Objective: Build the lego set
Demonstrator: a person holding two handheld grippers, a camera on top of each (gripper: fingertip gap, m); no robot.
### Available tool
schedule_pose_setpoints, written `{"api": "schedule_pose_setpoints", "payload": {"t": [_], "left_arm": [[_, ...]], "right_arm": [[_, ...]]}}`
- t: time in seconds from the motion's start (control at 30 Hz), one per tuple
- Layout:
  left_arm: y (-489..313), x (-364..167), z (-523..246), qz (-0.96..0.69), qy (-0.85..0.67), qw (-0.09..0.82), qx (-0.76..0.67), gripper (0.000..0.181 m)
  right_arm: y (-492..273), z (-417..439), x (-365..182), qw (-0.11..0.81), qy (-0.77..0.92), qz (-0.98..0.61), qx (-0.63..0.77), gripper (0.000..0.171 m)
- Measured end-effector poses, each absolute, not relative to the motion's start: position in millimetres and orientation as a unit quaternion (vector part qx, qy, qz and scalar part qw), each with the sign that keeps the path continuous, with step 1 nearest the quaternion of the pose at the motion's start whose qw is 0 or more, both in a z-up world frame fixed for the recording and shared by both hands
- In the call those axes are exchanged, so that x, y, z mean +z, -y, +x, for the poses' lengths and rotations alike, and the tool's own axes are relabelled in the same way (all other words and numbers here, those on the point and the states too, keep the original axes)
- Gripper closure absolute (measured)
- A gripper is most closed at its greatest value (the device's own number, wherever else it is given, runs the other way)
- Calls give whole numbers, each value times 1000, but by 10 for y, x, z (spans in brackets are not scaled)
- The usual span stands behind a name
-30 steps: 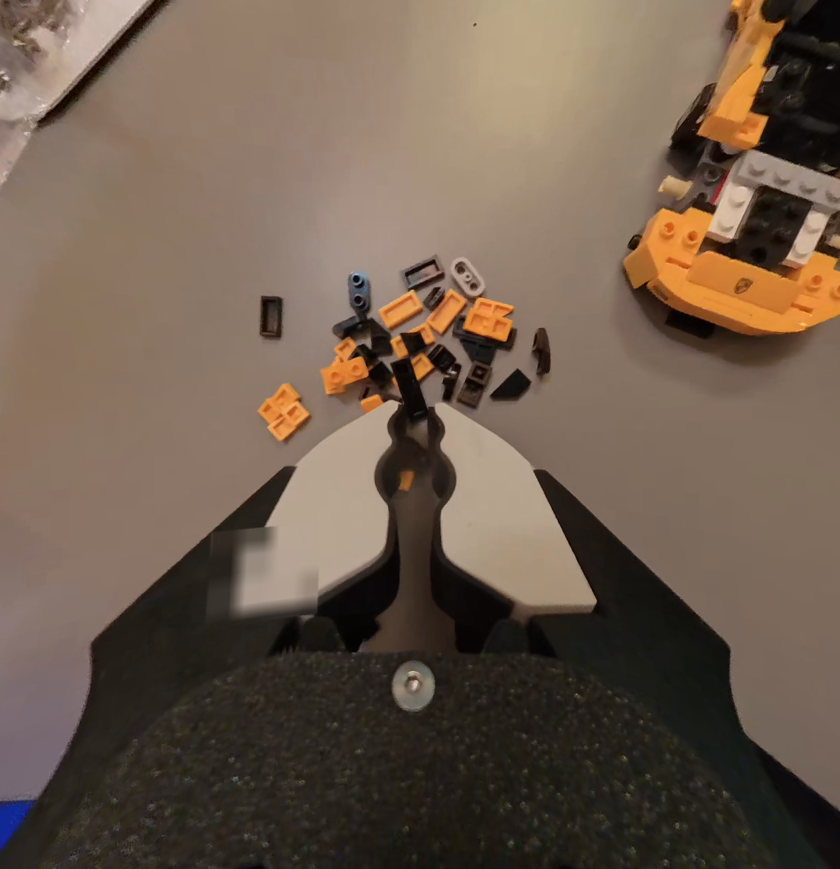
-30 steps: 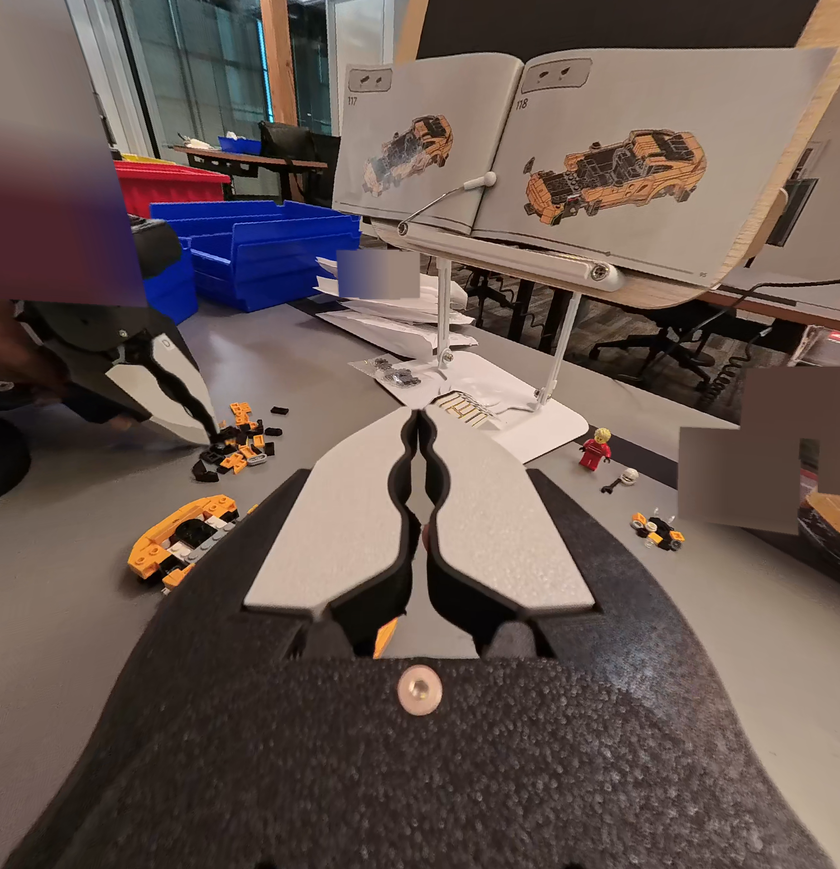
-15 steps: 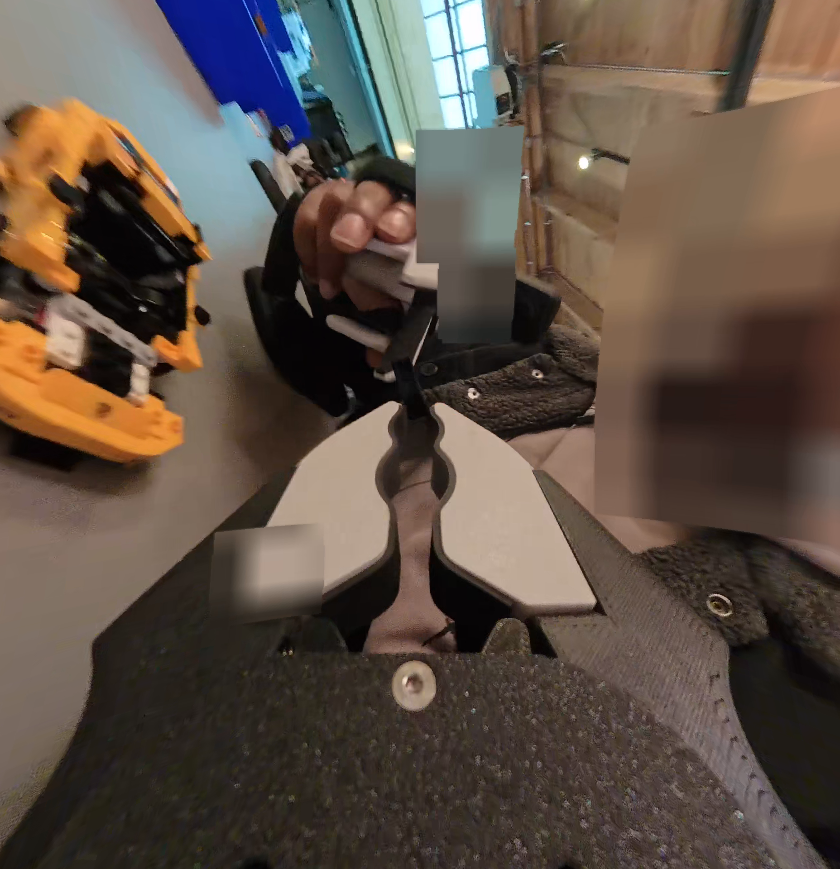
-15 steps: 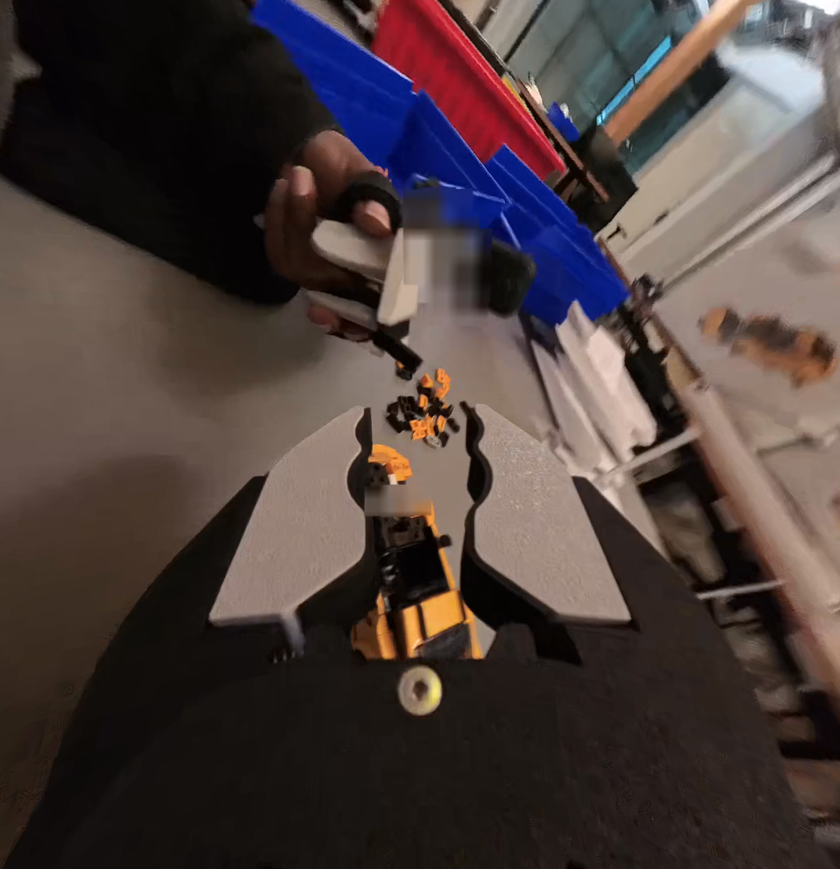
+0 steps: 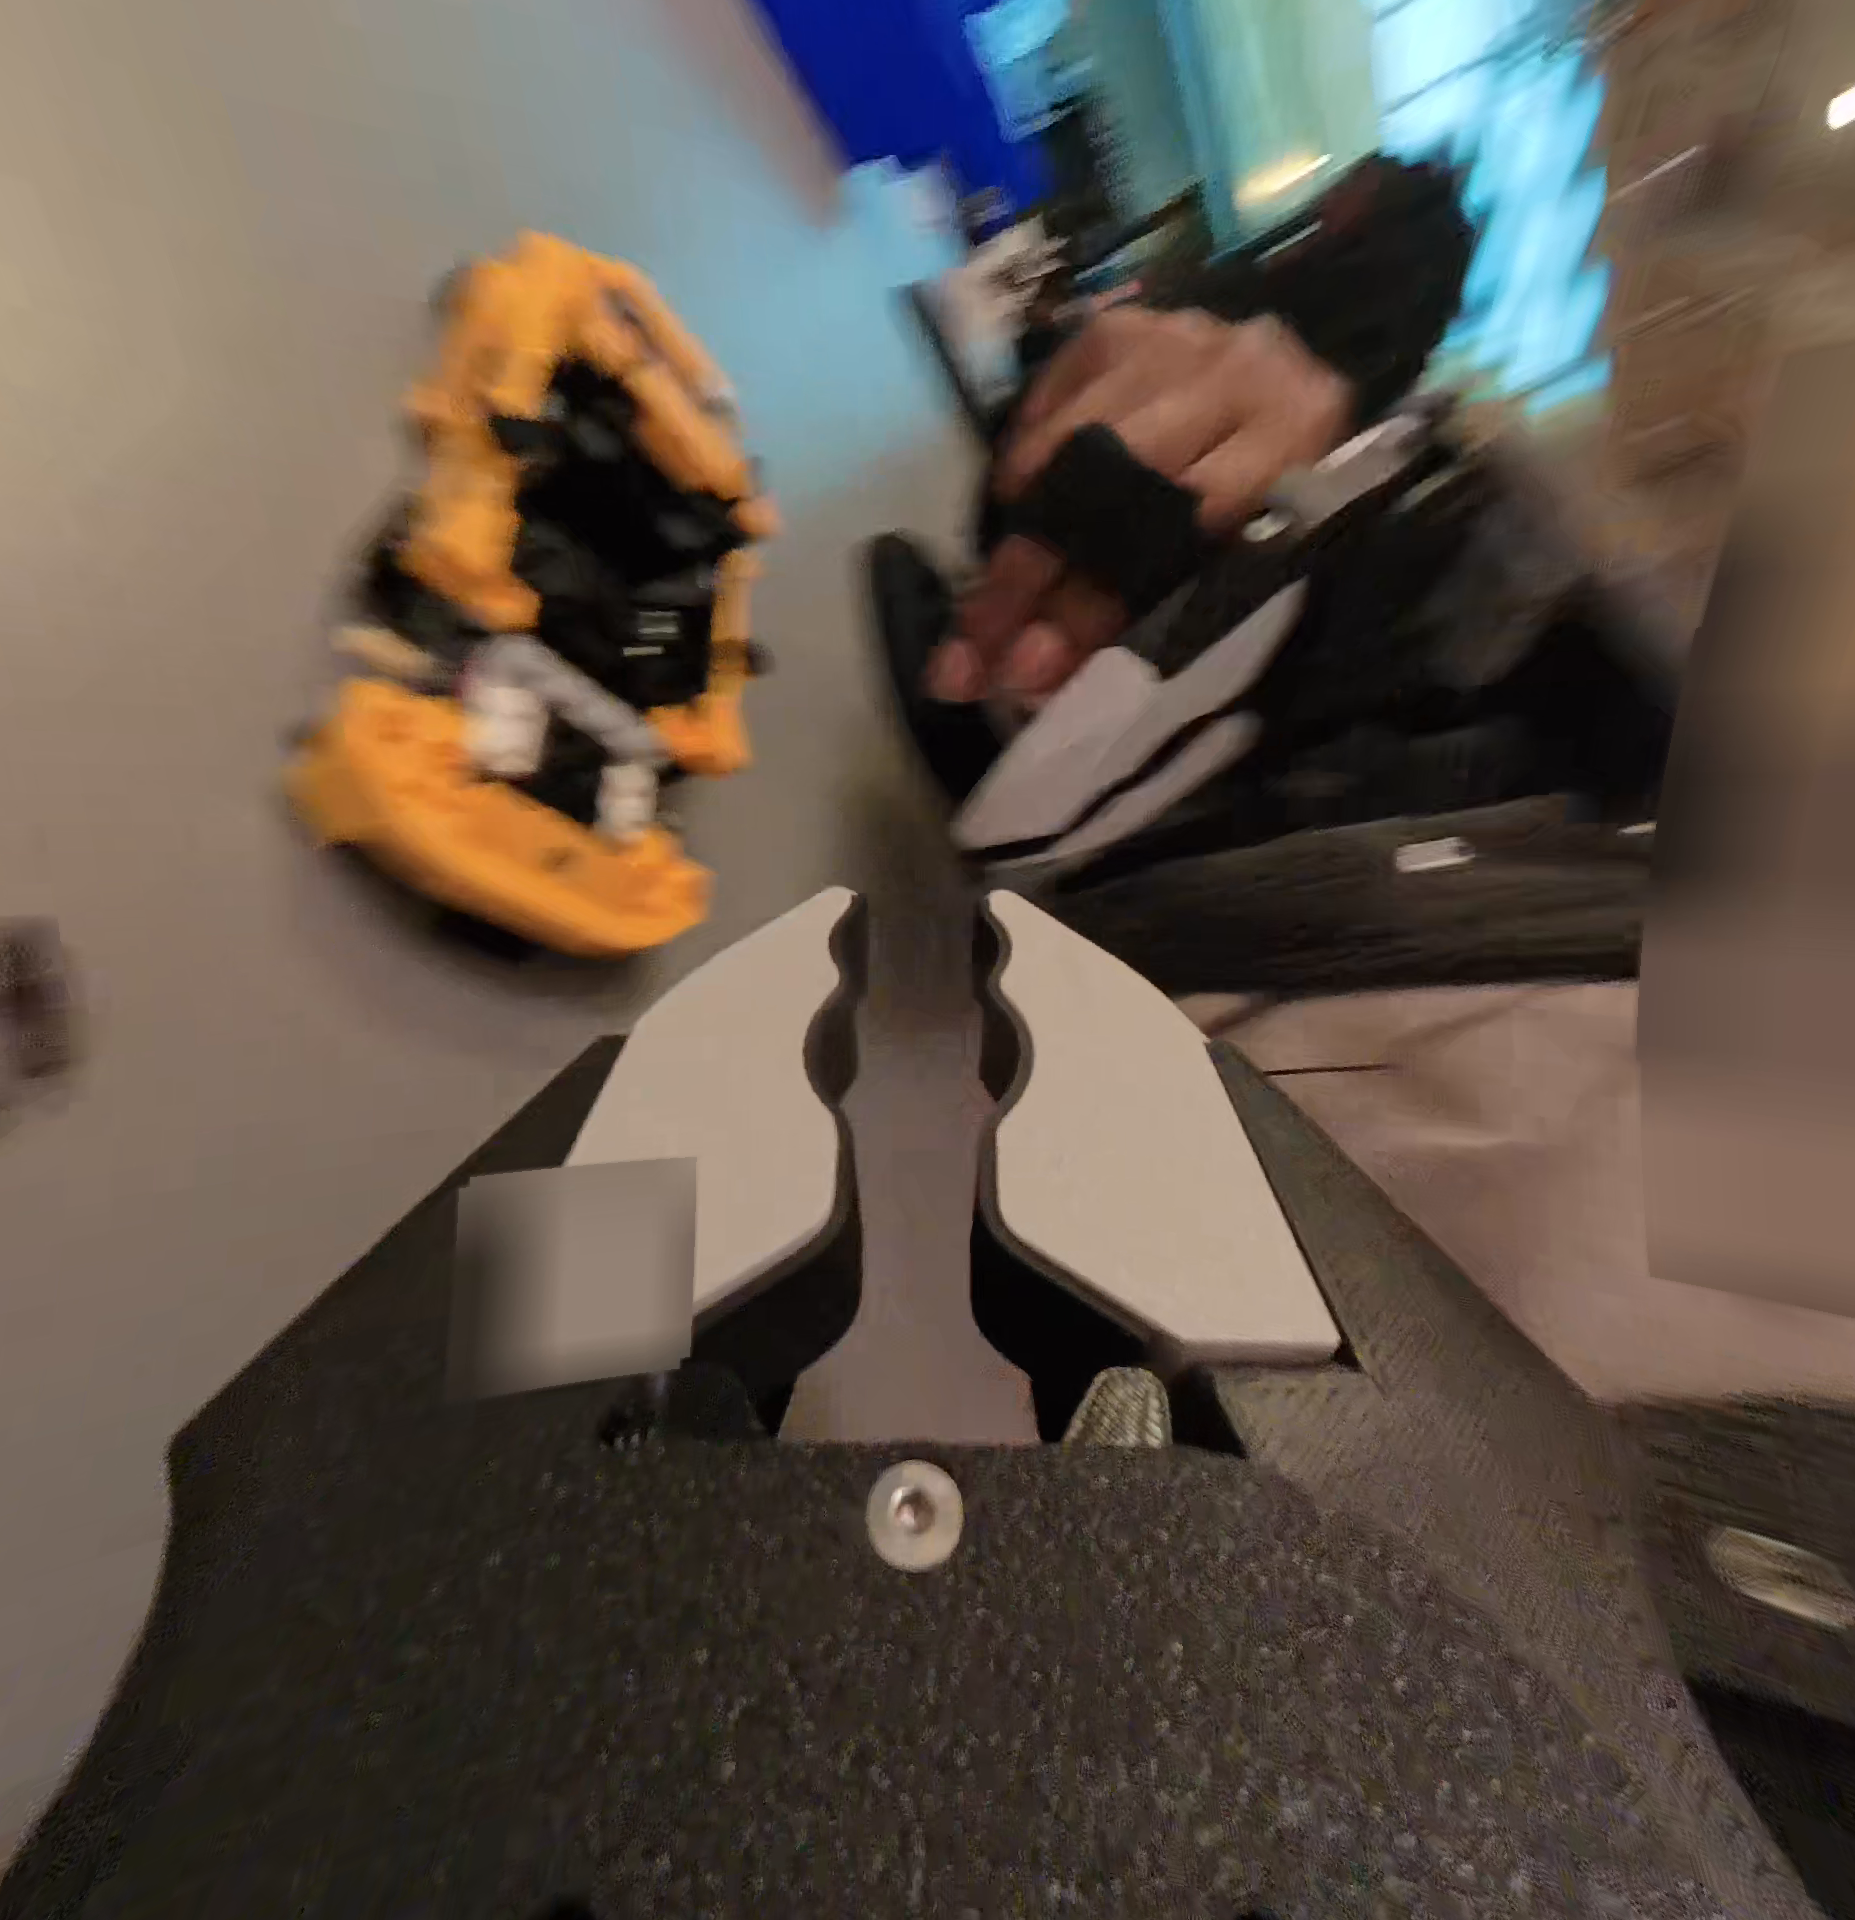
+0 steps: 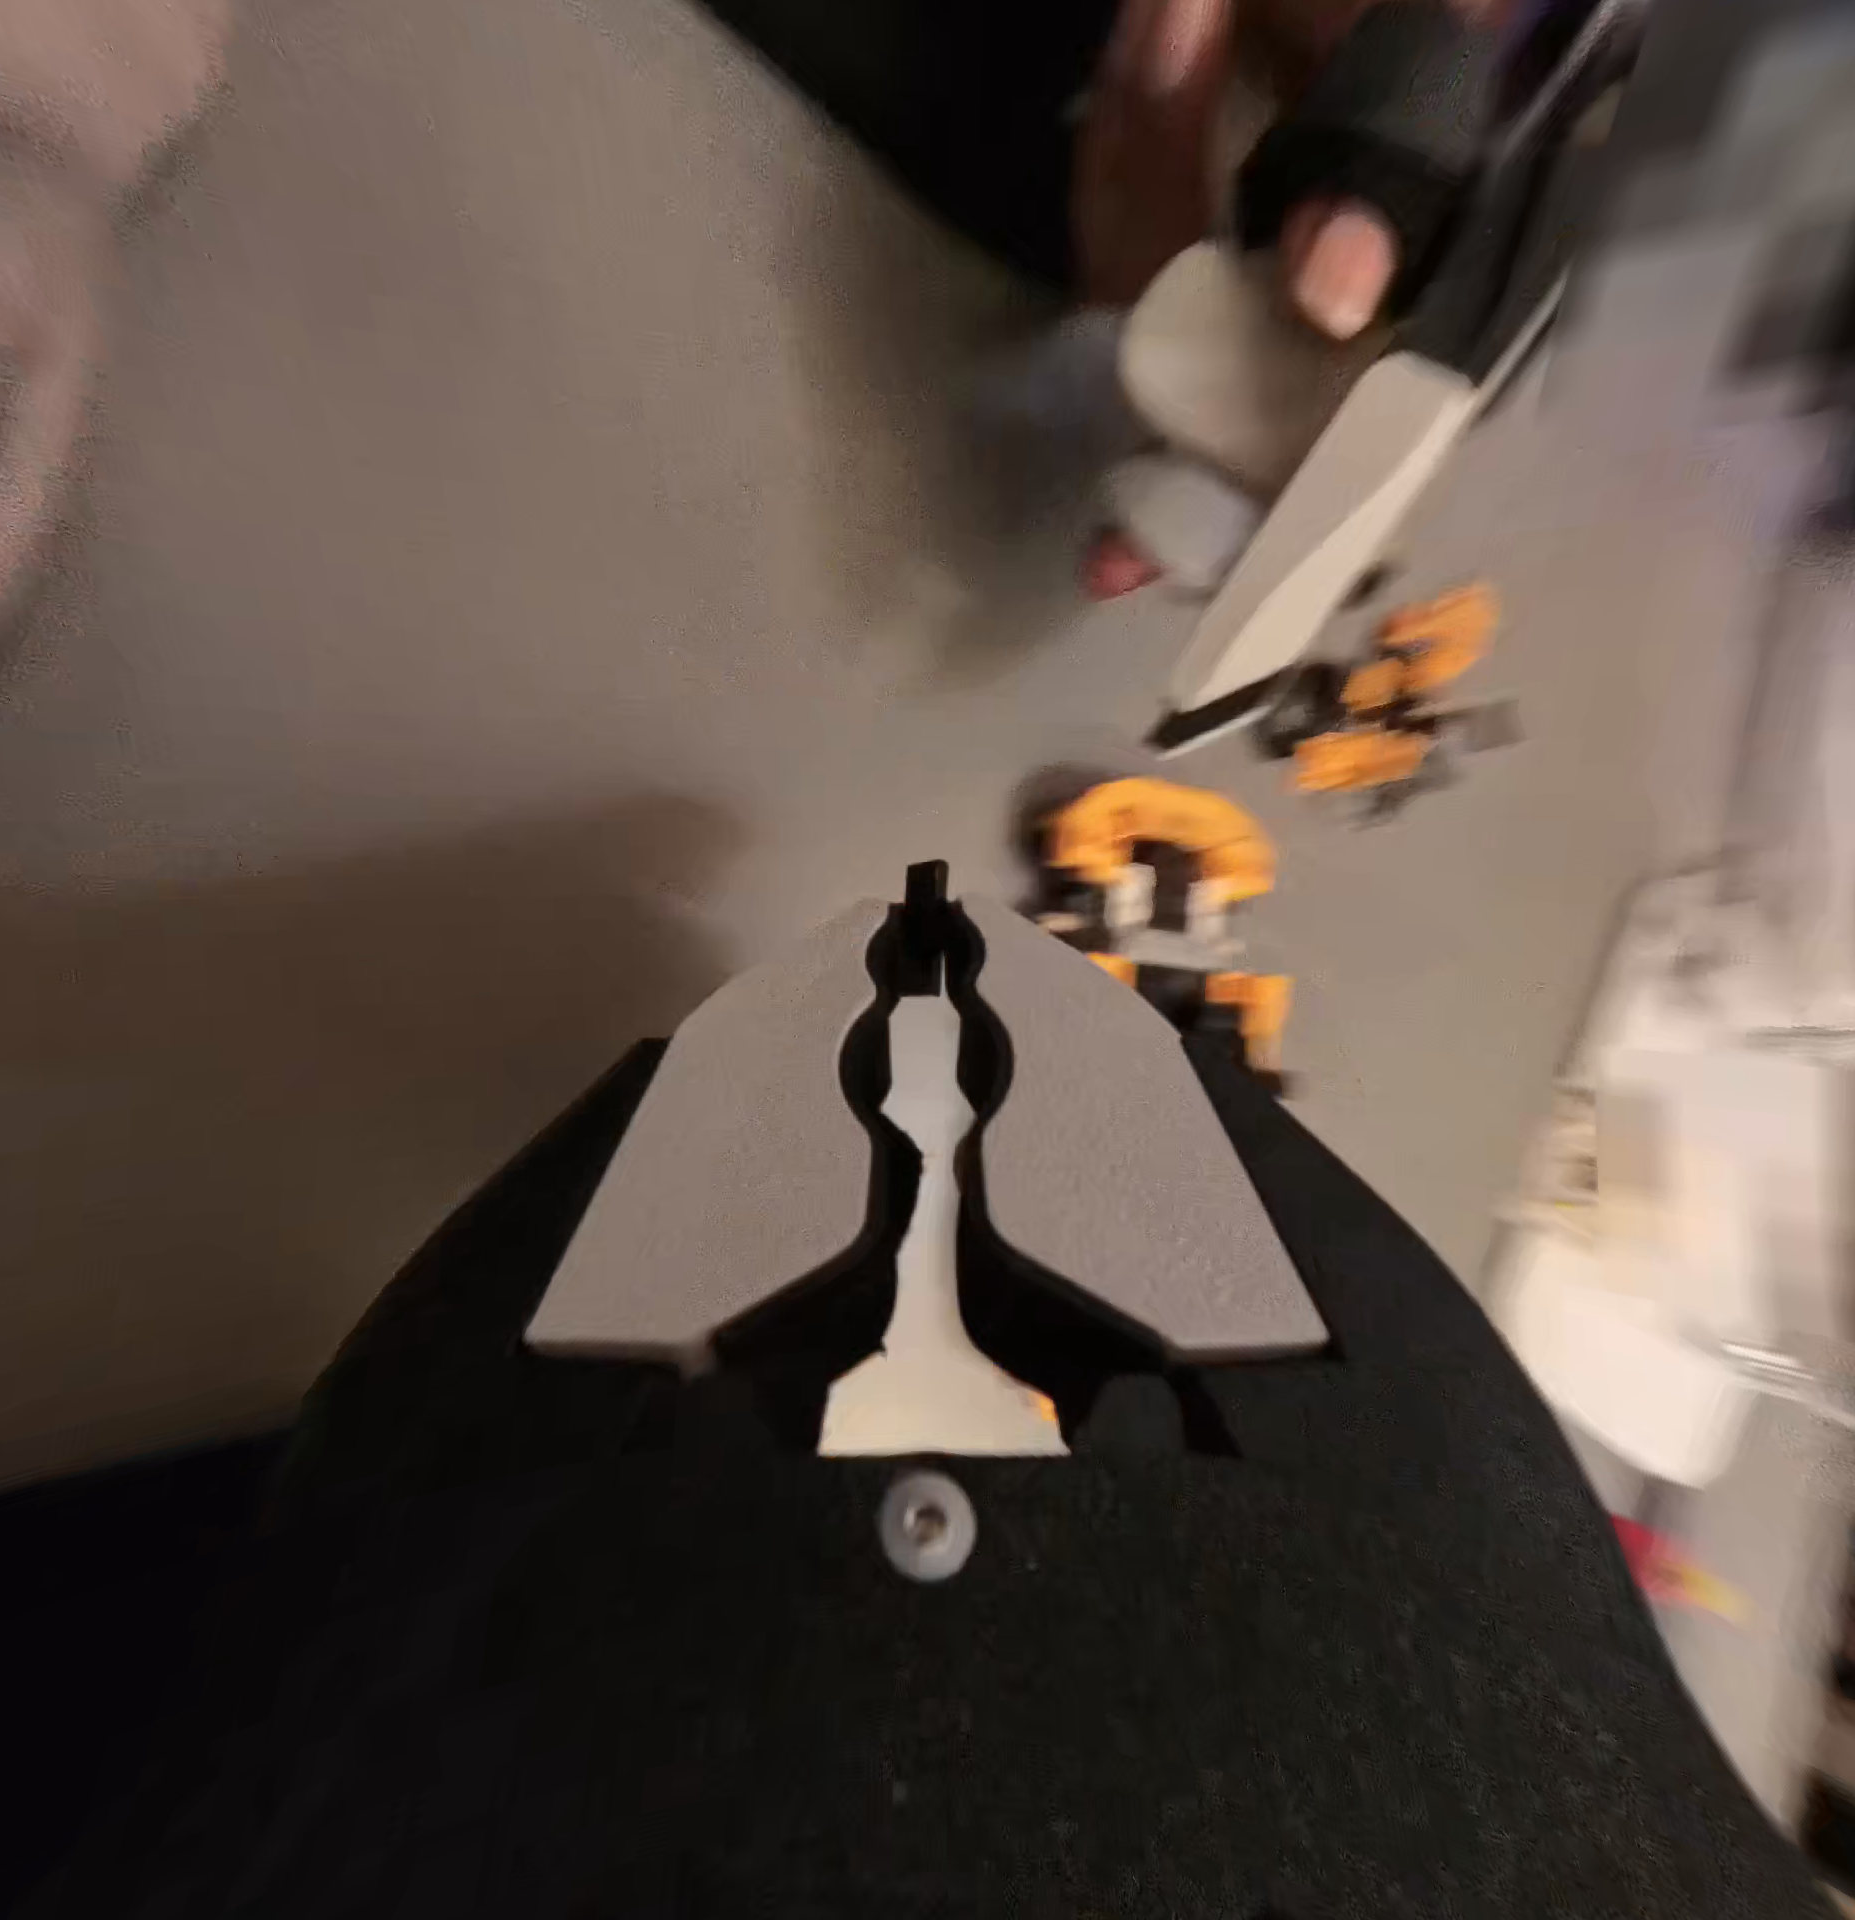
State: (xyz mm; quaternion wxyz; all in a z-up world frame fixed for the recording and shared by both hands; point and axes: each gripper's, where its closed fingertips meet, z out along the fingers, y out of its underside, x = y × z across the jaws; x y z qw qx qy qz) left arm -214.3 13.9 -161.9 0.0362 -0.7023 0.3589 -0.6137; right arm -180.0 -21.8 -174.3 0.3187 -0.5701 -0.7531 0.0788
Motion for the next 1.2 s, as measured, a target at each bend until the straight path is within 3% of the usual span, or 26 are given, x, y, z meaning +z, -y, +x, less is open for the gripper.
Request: {"api": "schedule_pose_setpoints", "payload": {"t": [0.2, 0.33, 0.47, 0.6, 0.8, 0.93, 1.07, 1.2], "left_arm": [[-620, -2025, -2214, -723, -559, 233, -333, 132], [-630, -2183, -2173, -693, -633, 211, -273, 101], [-530, -2245, -2097, -680, -650, 206, -270, 109], [-463, -2264, -2136, -677, -667, 233, -208, 127], [-241, -2247, -2003, -645, -687, 267, -204, 149], [-310, -2170, -2037, -651, -673, 285, -205, 147], [-592, -1895, -2354, -711, -578, 313, -250, 149], [-844, -1979, -2699, -757, -532, 302, -227, 157]], "right_arm": [[339, -1745, -2201, 135, 759, -618, 153, 164], [293, -1730, -2281, 86, 770, -616, 144, 161], [261, -1732, -2215, 110, 764, -619, 144, 151], [164, -1480, -1957, 185, 701, -672, 149, 158], [-136, -1052, -2163, 242, 617, -744, 84, 171], [-330, -913, -2161, 250, 594, -761, 77, 168], [-209, -876, -2017, 303, 559, -765, 101, 167], [-95, -815, -2000, 357, 502, -777, 129, 167]]}}
